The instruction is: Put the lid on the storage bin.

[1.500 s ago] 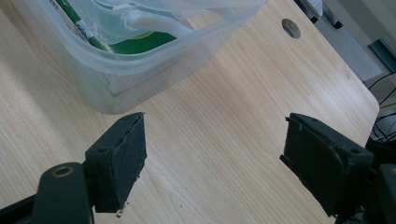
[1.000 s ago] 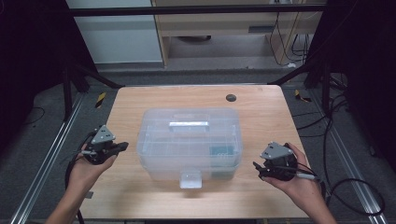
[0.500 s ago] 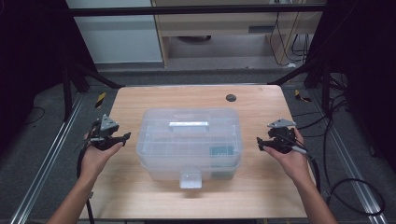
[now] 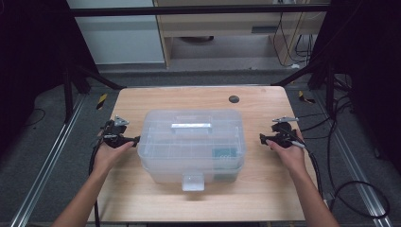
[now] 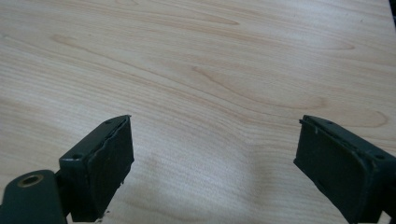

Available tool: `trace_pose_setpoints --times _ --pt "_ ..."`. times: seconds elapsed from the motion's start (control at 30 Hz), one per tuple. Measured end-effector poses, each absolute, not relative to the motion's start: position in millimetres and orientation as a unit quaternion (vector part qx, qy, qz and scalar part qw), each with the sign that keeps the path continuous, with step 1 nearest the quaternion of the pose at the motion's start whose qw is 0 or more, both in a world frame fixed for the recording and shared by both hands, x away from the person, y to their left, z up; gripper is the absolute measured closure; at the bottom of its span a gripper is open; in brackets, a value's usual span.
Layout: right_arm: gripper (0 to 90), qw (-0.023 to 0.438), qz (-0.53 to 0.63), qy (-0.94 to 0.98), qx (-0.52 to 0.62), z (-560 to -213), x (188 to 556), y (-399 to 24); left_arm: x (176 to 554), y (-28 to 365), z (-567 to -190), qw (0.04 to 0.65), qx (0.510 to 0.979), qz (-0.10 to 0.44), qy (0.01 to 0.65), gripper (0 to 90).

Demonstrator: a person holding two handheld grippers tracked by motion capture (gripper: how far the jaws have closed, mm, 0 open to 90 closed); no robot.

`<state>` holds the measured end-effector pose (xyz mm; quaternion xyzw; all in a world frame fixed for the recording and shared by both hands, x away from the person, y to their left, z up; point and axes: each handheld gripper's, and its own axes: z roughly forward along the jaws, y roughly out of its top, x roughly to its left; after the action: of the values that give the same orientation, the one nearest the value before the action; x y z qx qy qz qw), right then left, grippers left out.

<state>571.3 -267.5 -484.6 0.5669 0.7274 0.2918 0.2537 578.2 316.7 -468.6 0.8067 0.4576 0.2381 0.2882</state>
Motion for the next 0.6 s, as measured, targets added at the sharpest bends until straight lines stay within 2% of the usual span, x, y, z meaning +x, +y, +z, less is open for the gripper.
trace_pose_setpoints --times 0.23,0.6 --pt "10.2 0.253 0.297 0.71 0.587 -497.6 583.4 -267.7 585.5 316.6 -483.0 0.297 0.8 0.216 0.474 9.6" --pt "8.6 0.253 0.296 0.706 0.592 -508.2 586.4 -263.3 588.1 311.5 -496.6 0.299 0.795 0.208 0.486 8.3"
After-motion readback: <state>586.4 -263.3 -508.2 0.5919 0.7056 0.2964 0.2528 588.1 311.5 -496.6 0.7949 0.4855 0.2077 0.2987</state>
